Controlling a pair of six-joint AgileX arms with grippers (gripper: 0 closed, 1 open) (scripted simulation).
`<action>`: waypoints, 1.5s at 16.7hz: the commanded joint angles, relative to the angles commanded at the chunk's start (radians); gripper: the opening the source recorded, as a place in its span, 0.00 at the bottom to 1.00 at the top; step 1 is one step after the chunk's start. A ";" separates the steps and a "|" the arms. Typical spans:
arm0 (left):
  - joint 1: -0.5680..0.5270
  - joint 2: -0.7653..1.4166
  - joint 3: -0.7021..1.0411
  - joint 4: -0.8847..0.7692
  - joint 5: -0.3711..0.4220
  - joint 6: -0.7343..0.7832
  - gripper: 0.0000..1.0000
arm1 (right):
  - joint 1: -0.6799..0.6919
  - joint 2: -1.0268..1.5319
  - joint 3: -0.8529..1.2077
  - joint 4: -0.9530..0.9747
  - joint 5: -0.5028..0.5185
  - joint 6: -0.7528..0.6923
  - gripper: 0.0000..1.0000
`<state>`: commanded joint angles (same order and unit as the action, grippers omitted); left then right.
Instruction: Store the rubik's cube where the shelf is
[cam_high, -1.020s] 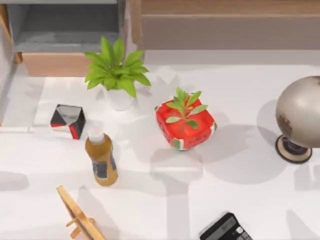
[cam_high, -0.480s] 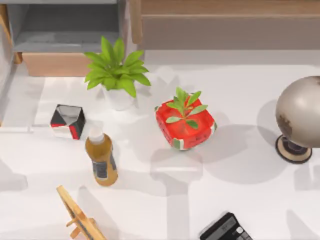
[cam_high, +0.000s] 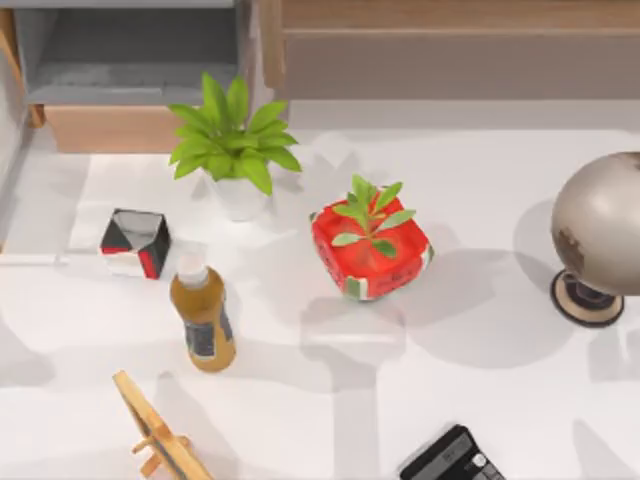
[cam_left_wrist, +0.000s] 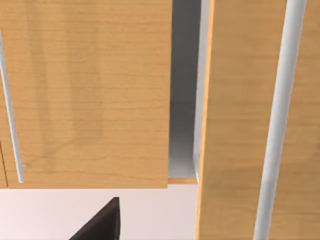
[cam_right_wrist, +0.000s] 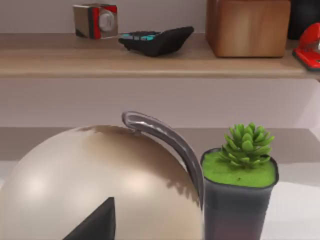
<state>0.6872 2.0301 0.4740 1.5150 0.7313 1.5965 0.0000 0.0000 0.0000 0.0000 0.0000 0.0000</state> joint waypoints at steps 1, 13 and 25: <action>0.010 -0.005 -0.014 0.007 0.011 0.000 1.00 | 0.000 0.000 0.000 0.000 0.000 0.000 1.00; 0.099 0.004 0.051 -0.094 -0.045 -0.052 1.00 | 0.000 0.000 0.000 0.000 0.000 0.000 1.00; 0.154 0.110 0.877 -1.109 -0.410 -0.490 1.00 | 0.000 0.000 0.000 0.000 0.000 0.000 1.00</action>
<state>0.8412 2.1401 1.3510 0.4059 0.3211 1.1066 0.0000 0.0000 0.0000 0.0000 0.0000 0.0000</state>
